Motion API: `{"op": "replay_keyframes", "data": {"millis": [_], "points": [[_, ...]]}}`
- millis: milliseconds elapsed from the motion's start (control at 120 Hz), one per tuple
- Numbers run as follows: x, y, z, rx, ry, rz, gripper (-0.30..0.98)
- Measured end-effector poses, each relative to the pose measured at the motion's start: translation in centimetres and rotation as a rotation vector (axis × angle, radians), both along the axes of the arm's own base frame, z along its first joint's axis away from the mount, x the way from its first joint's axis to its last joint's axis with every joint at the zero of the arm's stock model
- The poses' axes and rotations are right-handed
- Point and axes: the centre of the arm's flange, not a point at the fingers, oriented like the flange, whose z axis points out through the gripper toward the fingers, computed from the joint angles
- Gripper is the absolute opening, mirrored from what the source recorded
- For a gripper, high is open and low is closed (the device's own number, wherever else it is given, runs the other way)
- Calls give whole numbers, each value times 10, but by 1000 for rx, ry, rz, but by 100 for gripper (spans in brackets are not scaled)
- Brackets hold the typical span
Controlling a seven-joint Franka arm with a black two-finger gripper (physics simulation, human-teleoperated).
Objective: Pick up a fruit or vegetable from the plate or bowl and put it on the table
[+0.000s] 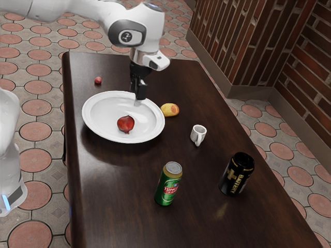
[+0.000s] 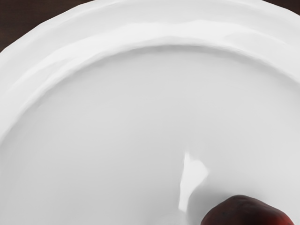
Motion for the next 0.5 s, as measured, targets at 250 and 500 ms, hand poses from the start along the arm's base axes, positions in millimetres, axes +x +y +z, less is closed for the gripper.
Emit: {"op": "replay_keyframes", "data": {"millis": [250, 500], "points": [[2, -20, -9, 5, -25, -52, 69], [-15, -24, -32, 7, -42, -70, 69]]}}
